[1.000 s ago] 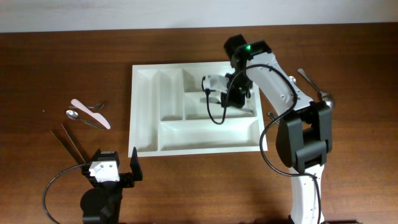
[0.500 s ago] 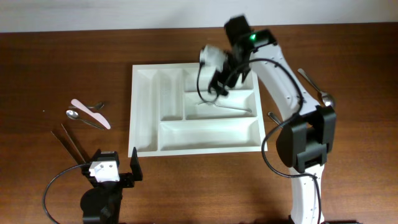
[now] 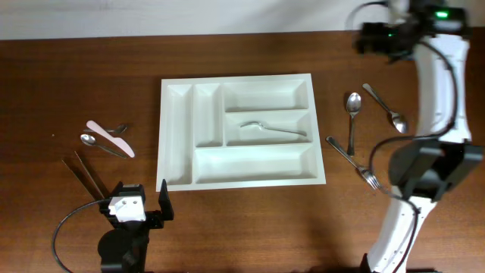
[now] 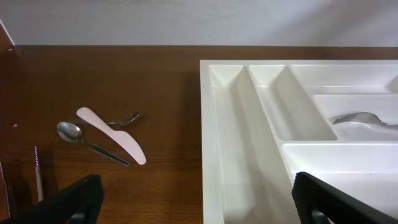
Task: Pack container
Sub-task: 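Return the right gripper to the right cutlery and grasp a spoon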
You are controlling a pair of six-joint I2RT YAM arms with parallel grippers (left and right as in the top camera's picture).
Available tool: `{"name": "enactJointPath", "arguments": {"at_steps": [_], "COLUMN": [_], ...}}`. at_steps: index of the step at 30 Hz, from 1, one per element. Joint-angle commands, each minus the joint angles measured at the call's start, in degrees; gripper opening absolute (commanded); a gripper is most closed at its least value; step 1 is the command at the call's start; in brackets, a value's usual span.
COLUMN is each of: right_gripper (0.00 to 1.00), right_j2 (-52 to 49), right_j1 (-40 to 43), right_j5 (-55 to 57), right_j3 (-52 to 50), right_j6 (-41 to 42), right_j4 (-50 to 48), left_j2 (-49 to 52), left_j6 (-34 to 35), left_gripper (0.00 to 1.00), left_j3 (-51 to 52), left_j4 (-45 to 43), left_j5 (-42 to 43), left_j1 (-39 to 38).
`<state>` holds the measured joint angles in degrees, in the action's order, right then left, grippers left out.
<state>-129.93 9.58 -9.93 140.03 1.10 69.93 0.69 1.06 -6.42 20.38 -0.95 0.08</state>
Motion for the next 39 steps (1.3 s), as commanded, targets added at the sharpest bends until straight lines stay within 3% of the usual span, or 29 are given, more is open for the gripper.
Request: {"name": "enactJointPath", "arguments": {"at_steps": [1, 6, 9, 15, 25, 33, 39], "right_gripper": [0.99, 0.99, 0.80, 0.94, 0.98, 0.98, 0.99], "right_j2": [-2.58, -2.64, -3.37, -7.13, -11.52, -16.20, -16.61], "right_j1": [6.14, 9.92, 10.82, 10.19, 7.93, 3.02, 2.16], "right_j5": [-7.85, -10.97, -2.05, 11.85, 15.56, 18.69, 20.76], "right_j3": [-0.15, -0.26, -0.26, -0.33, -0.44, -0.63, -0.63], "right_j6": [11.41, 11.23, 15.89, 33.97, 70.38, 83.43, 83.41], "right_j4": [-0.68, -0.55, -0.70, 4.44, 10.54, 8.44, 6.23], "left_j2": [-0.35, -0.35, -0.33, -0.33, -0.33, -0.33, -0.35], "left_j6": [-0.87, -0.87, -0.87, -0.90, -0.87, -0.87, -0.90], "left_gripper": [0.99, 0.99, 0.99, 0.99, 0.99, 0.99, 0.99], "left_j3": [0.20, 0.20, 0.20, 0.20, 0.20, 0.20, 0.20], "left_j4": [0.07, 0.07, 0.09, 0.07, 0.07, 0.07, 0.09], "left_j5": [0.59, 0.59, 0.59, 0.59, 0.59, 0.59, 0.59], "left_j1": [-0.17, -0.17, -0.17, -0.17, -0.17, -0.17, -0.17]}}
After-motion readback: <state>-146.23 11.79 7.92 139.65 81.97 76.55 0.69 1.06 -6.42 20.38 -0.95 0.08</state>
